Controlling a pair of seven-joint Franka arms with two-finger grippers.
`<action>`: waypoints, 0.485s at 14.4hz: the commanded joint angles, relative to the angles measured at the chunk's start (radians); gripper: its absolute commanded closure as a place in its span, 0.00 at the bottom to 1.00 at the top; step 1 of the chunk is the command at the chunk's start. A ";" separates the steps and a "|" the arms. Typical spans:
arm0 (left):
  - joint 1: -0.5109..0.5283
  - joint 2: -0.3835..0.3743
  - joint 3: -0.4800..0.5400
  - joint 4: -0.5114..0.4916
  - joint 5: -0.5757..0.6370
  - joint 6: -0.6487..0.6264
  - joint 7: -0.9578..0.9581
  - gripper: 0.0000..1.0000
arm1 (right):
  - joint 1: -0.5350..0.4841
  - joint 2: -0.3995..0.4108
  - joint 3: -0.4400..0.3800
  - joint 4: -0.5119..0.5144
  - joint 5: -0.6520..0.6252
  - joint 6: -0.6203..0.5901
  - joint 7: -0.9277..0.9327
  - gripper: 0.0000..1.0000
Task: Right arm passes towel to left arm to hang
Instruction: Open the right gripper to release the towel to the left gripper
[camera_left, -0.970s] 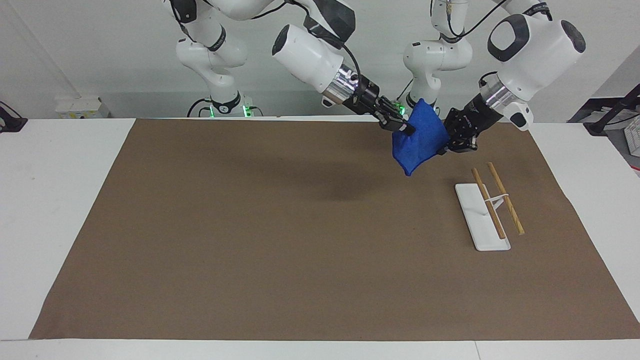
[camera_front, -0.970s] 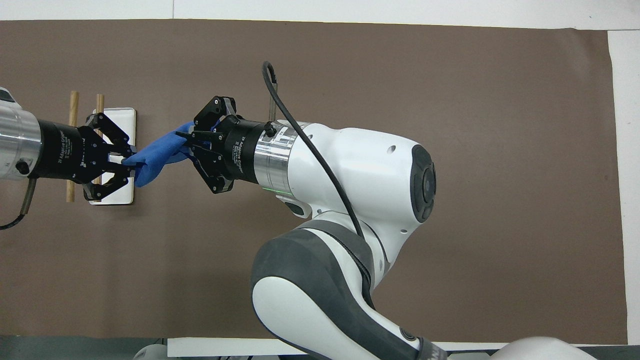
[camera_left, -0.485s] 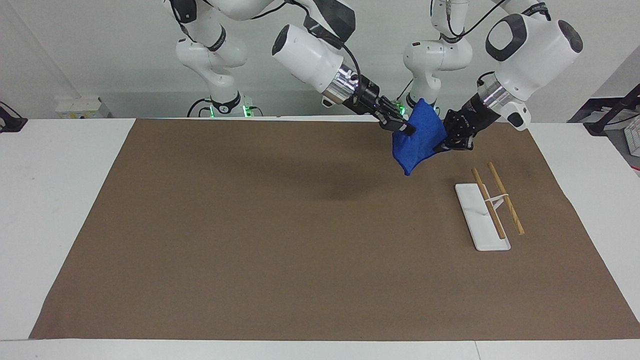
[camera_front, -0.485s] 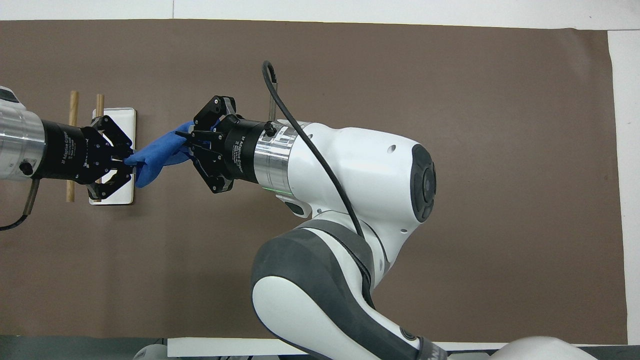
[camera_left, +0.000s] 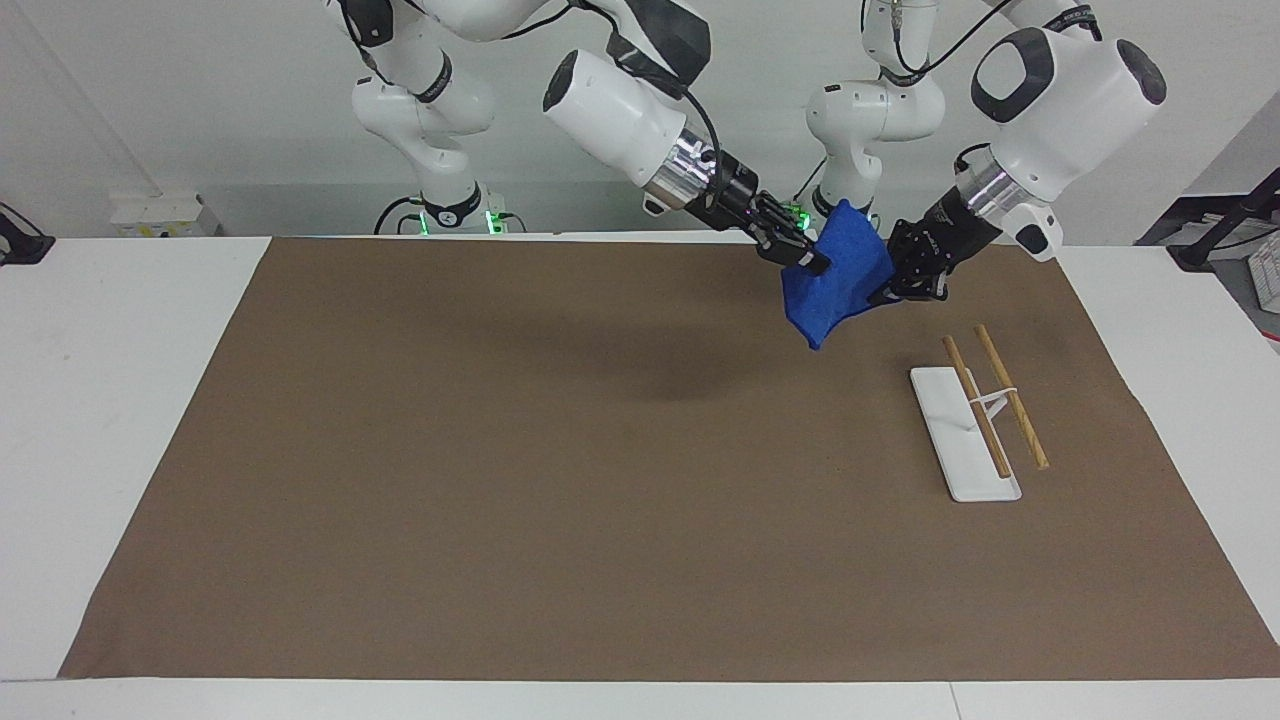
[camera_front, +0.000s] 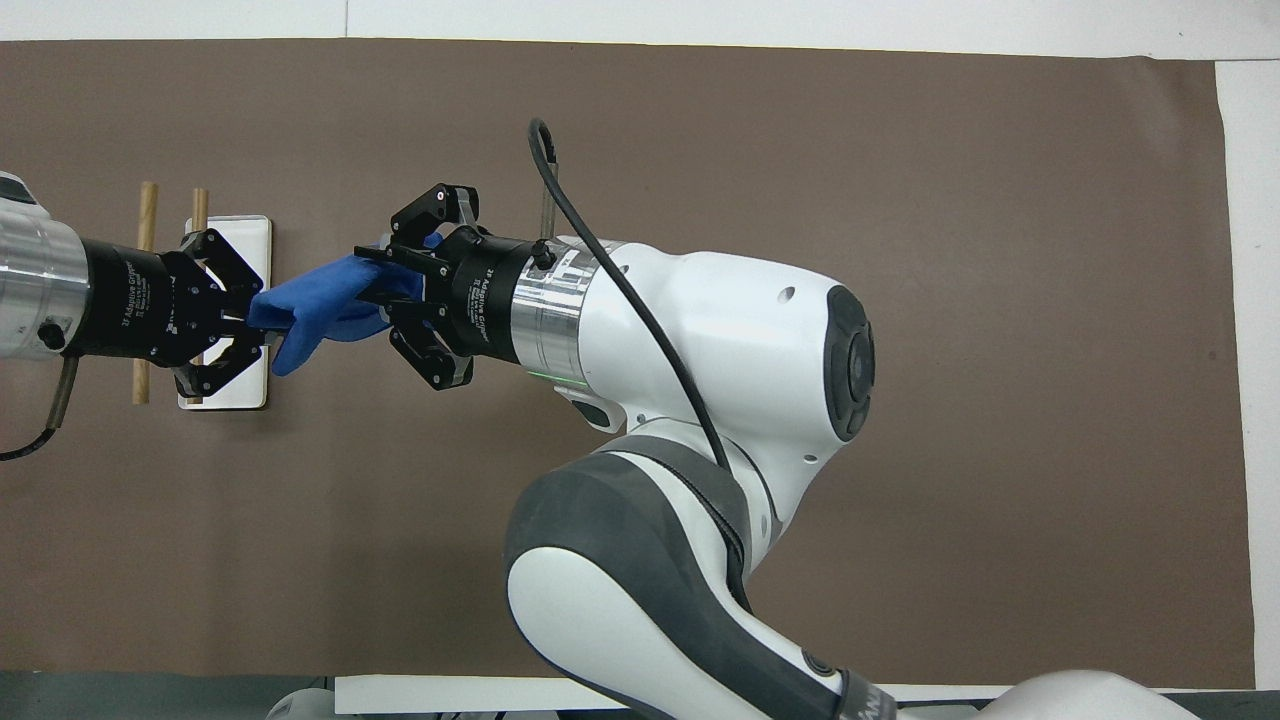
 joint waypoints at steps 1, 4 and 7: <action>-0.010 -0.031 0.010 -0.034 -0.015 0.023 -0.002 1.00 | 0.001 0.012 0.002 0.014 0.000 0.007 -0.086 0.00; -0.004 -0.023 0.010 -0.032 -0.015 0.082 0.006 1.00 | -0.013 -0.001 -0.010 0.003 0.000 0.006 -0.161 0.00; 0.001 -0.015 0.010 -0.031 -0.014 0.171 0.112 1.00 | -0.016 -0.053 -0.061 -0.053 -0.009 0.006 -0.458 0.00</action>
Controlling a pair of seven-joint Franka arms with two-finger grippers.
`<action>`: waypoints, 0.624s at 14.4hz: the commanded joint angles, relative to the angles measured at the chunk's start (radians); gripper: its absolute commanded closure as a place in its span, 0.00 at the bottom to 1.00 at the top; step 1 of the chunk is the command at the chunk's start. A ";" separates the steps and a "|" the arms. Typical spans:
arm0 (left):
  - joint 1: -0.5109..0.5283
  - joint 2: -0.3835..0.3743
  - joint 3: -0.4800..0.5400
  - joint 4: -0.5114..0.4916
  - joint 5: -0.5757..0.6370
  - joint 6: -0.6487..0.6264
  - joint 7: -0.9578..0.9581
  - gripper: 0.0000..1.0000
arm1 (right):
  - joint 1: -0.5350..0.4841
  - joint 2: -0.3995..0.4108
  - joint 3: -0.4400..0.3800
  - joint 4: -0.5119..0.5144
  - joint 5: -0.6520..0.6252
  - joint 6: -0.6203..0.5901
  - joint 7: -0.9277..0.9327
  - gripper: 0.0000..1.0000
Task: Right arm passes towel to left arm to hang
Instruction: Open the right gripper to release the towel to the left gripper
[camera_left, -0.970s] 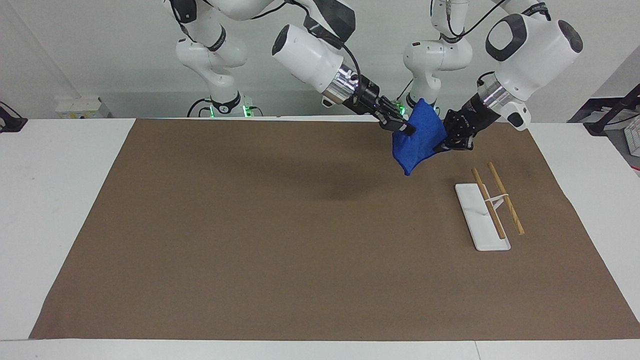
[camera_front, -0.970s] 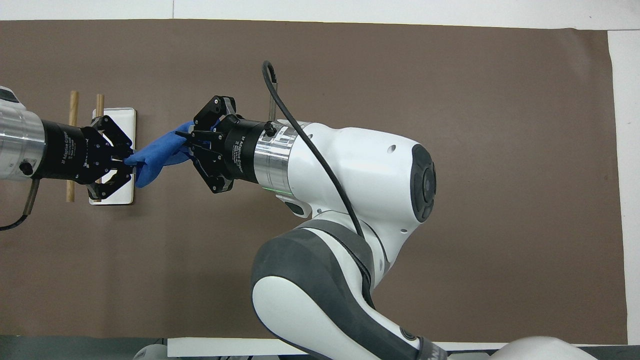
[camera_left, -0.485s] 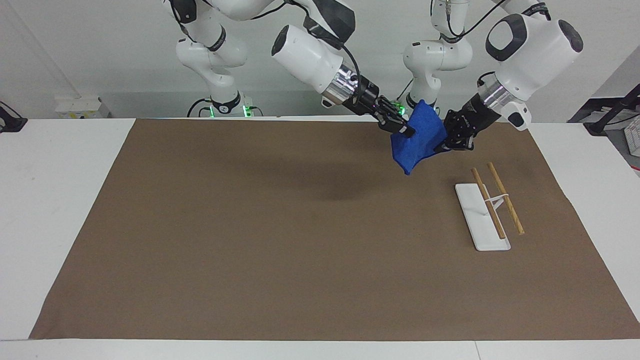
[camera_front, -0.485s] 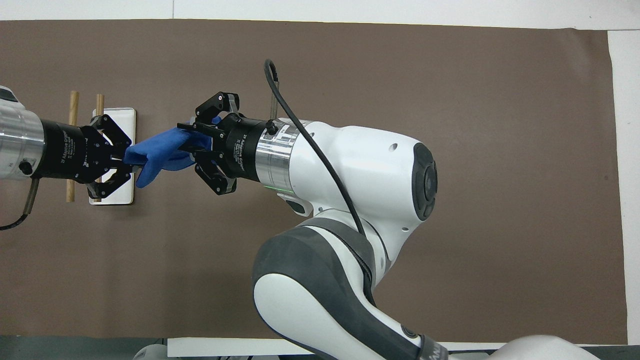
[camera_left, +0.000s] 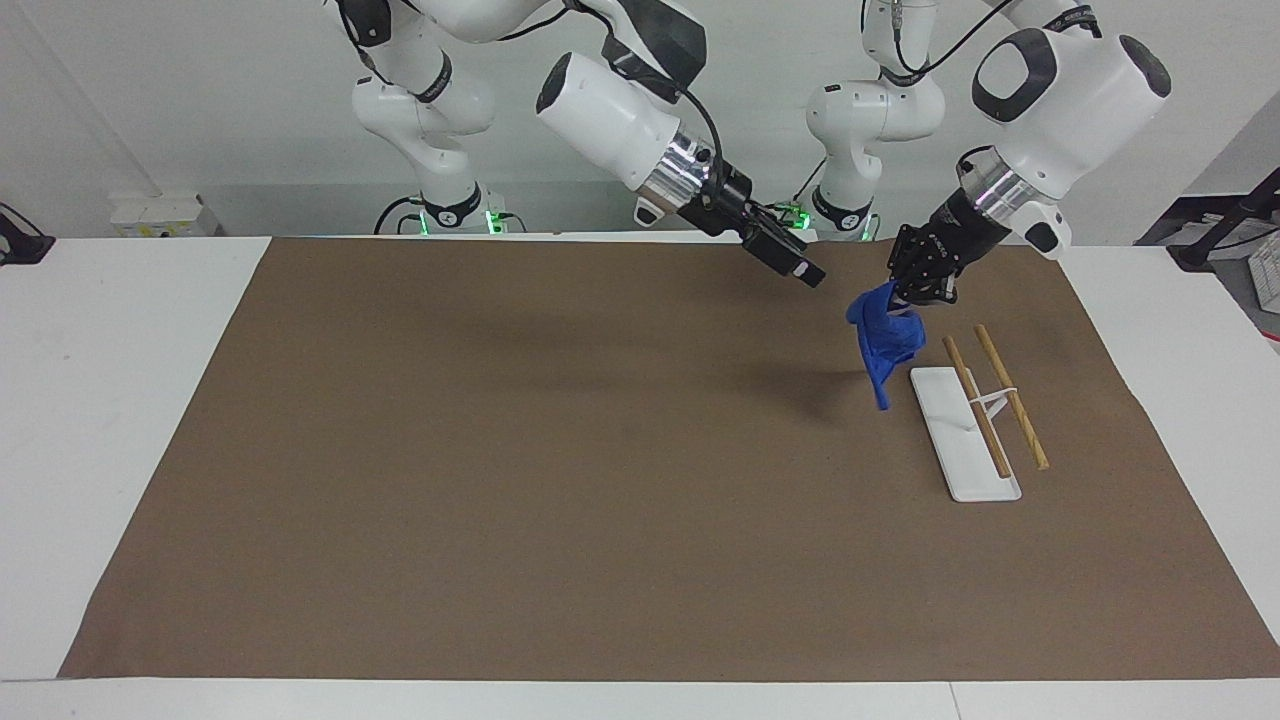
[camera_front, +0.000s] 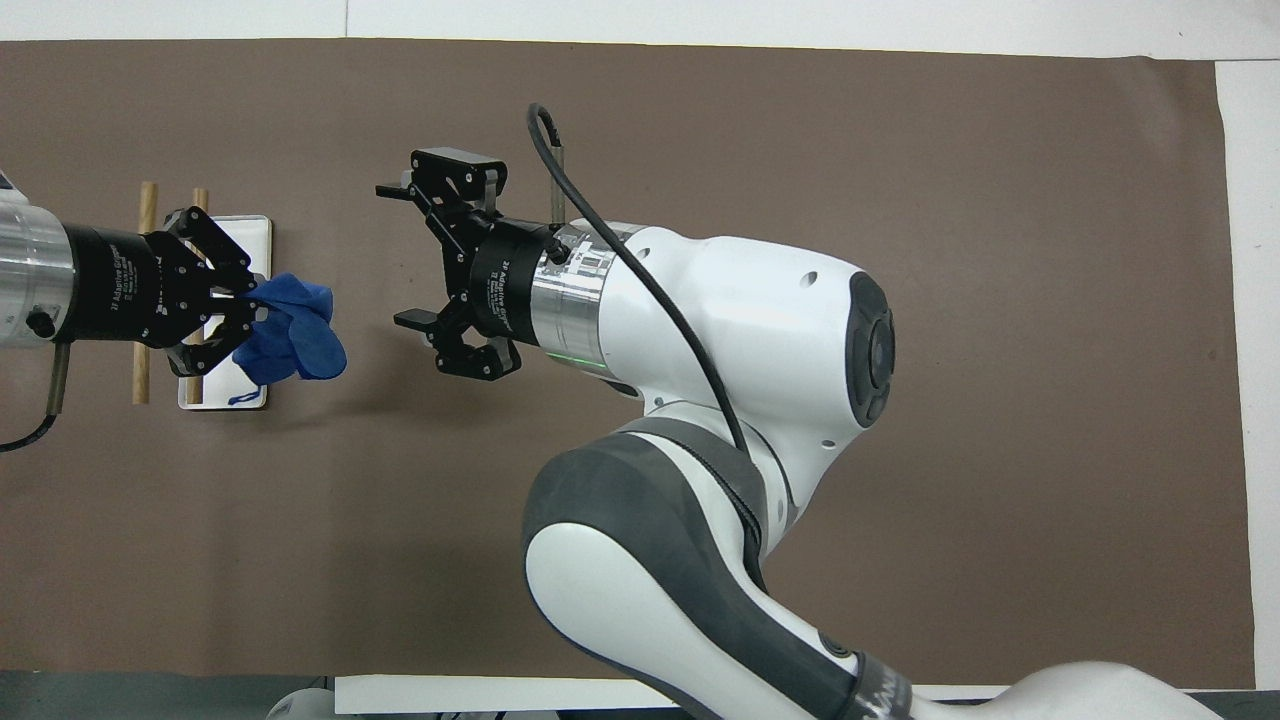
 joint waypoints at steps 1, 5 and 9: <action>0.001 -0.016 0.007 -0.028 -0.014 0.066 0.149 1.00 | -0.010 -0.063 -0.044 -0.083 -0.003 0.004 -0.259 0.00; 0.024 -0.014 0.009 -0.029 -0.001 0.065 0.493 1.00 | -0.004 -0.168 -0.162 -0.270 -0.003 -0.014 -0.655 0.00; 0.072 -0.008 0.010 -0.026 0.008 0.073 0.817 1.00 | 0.003 -0.230 -0.366 -0.303 -0.032 -0.319 -1.053 0.00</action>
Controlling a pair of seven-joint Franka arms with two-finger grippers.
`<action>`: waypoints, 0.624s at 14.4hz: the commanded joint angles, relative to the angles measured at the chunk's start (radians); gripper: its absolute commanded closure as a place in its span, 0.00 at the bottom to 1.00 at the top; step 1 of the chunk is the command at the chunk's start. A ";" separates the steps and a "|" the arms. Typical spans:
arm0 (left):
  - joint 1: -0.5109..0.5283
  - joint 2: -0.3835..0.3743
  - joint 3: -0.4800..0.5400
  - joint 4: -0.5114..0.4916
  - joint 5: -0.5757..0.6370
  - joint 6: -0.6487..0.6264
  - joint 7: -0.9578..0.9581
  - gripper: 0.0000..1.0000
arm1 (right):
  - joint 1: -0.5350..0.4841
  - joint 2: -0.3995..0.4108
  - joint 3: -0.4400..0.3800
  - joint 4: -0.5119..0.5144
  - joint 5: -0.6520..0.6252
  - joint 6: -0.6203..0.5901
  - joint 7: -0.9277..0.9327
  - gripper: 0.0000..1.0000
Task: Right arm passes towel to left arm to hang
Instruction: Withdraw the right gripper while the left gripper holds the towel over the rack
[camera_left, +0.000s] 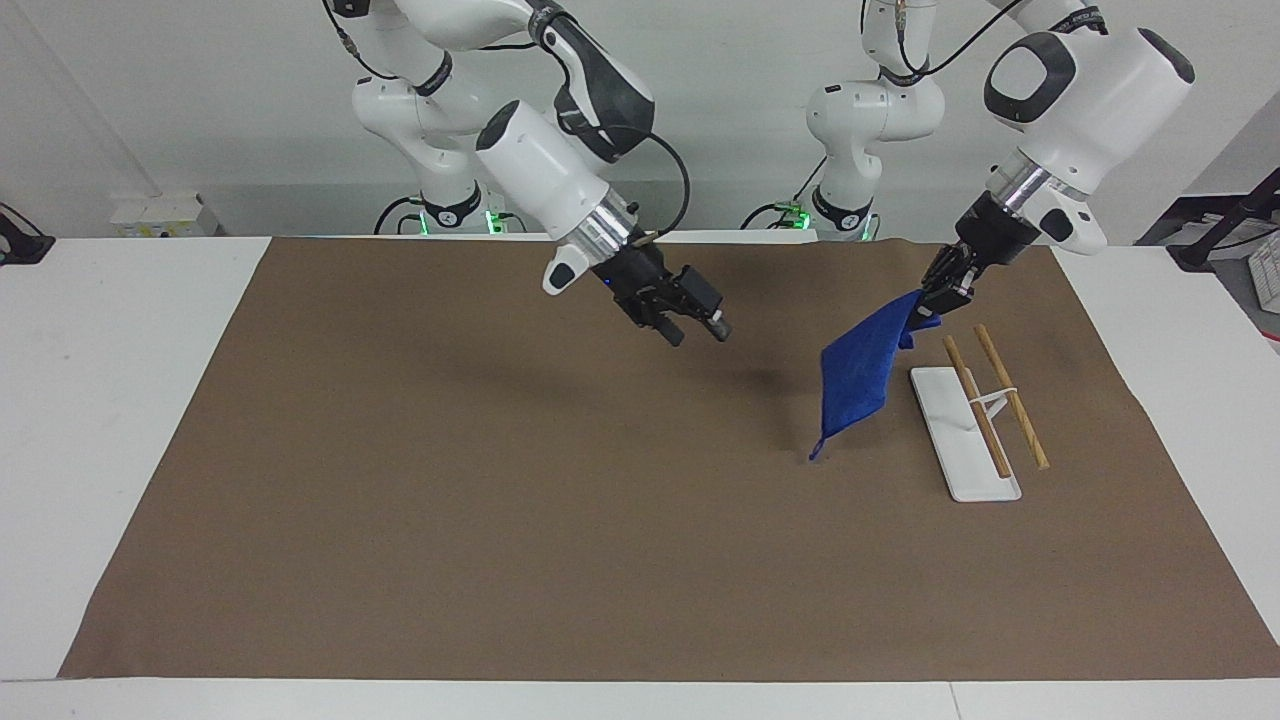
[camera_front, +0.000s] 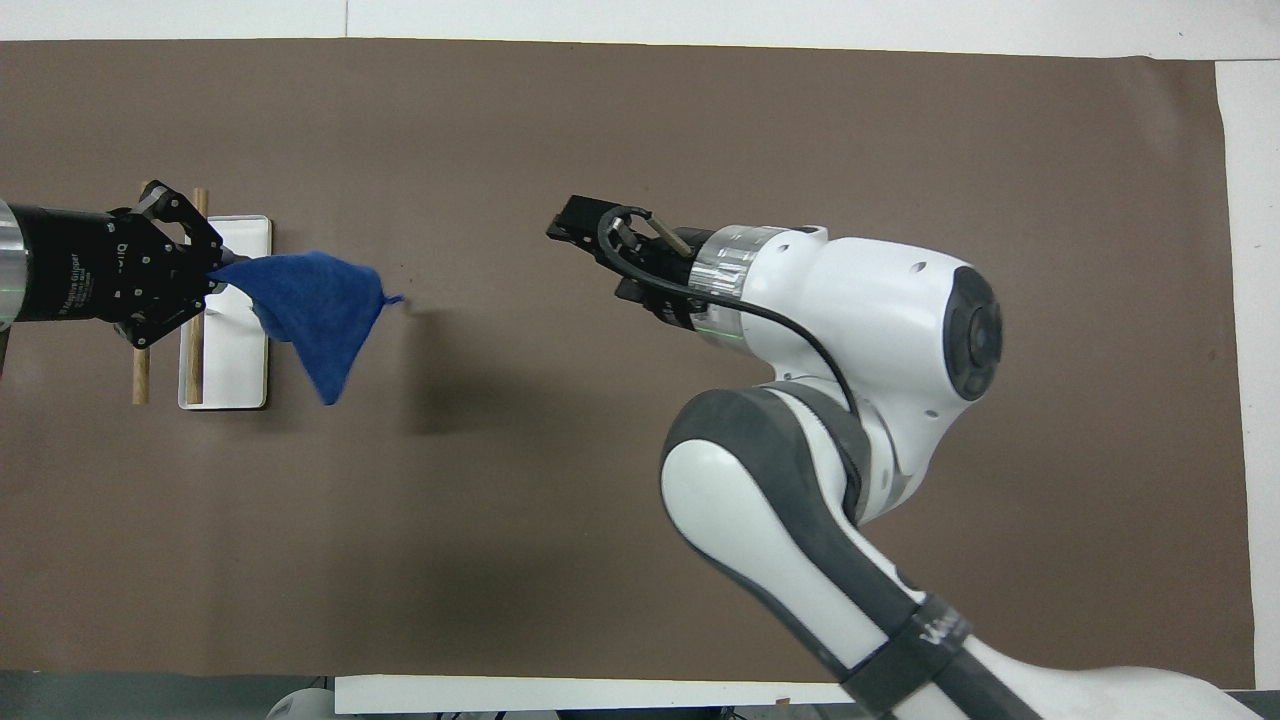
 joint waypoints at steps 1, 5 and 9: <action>0.036 -0.006 -0.001 -0.021 0.006 0.033 0.227 1.00 | 0.000 -0.073 -0.153 -0.030 -0.081 -0.226 -0.190 0.00; 0.083 -0.002 -0.002 -0.025 0.006 0.092 0.330 0.99 | 0.000 -0.106 -0.320 0.013 -0.558 -0.512 -0.236 0.00; 0.086 0.020 -0.002 -0.034 0.005 0.187 0.197 0.99 | -0.005 -0.152 -0.474 0.075 -0.652 -0.691 -0.366 0.00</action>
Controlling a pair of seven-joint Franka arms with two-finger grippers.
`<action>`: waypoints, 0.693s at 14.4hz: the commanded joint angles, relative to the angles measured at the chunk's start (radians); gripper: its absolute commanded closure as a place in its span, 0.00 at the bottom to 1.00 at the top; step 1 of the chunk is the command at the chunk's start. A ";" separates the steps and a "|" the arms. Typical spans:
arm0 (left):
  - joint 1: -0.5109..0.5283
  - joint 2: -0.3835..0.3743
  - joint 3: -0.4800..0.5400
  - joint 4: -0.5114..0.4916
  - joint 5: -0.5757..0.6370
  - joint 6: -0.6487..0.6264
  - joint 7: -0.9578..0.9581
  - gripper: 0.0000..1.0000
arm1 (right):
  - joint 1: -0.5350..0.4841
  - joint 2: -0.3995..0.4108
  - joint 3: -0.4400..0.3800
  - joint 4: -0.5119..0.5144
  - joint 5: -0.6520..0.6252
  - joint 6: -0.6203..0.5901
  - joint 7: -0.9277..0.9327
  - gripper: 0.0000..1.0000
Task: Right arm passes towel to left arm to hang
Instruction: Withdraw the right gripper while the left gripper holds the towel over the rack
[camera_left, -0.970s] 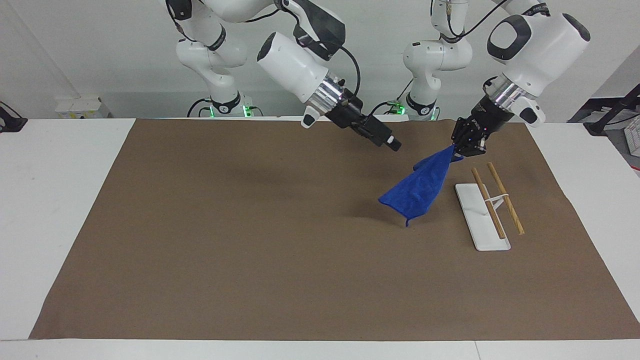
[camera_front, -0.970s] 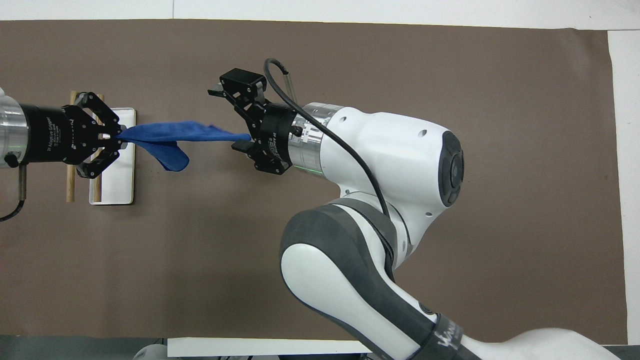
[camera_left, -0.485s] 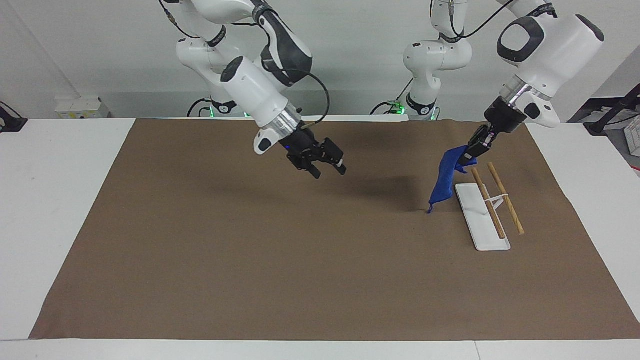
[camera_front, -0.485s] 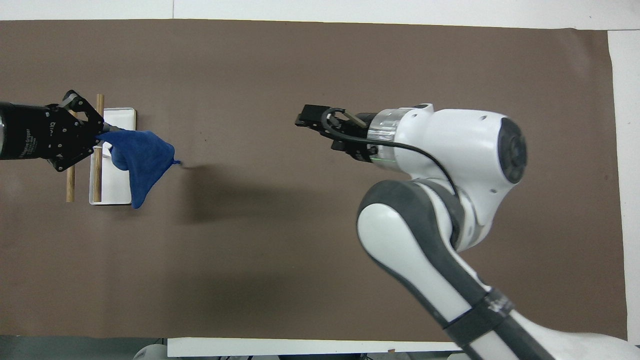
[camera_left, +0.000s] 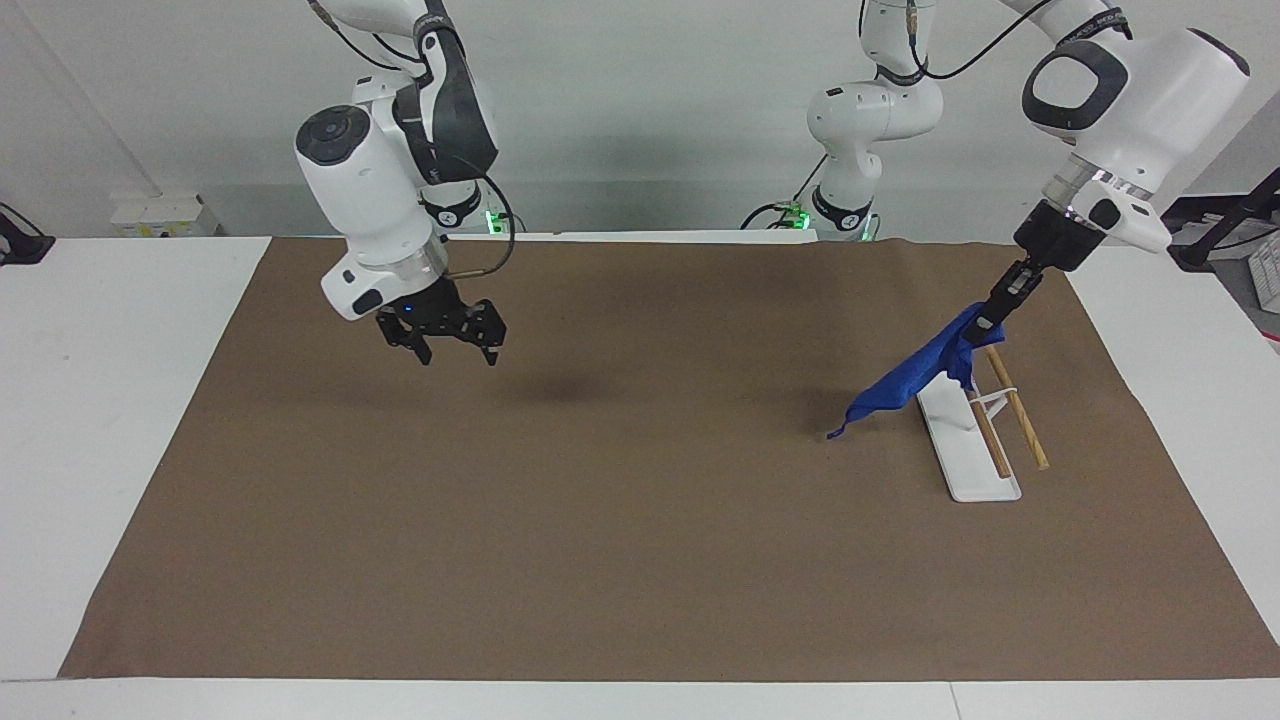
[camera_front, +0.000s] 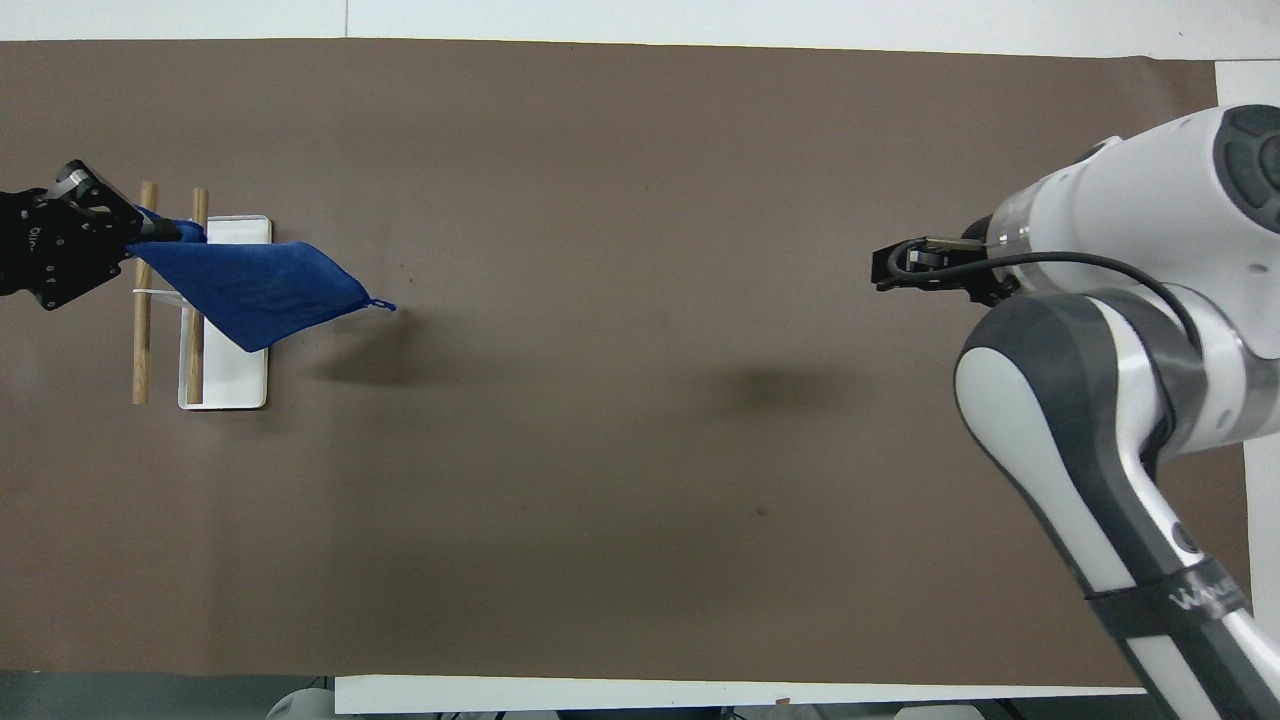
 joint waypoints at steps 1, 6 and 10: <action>0.004 0.003 -0.005 -0.038 0.004 0.099 -0.119 0.99 | -0.002 -0.027 -0.098 0.060 -0.019 -0.117 -0.143 0.00; 0.004 0.016 -0.005 -0.089 0.003 0.274 -0.346 0.99 | -0.008 -0.037 -0.175 0.145 -0.027 -0.247 -0.179 0.00; 0.006 0.027 -0.004 -0.089 0.003 0.311 -0.459 0.98 | -0.009 -0.034 -0.173 0.168 -0.064 -0.287 -0.172 0.00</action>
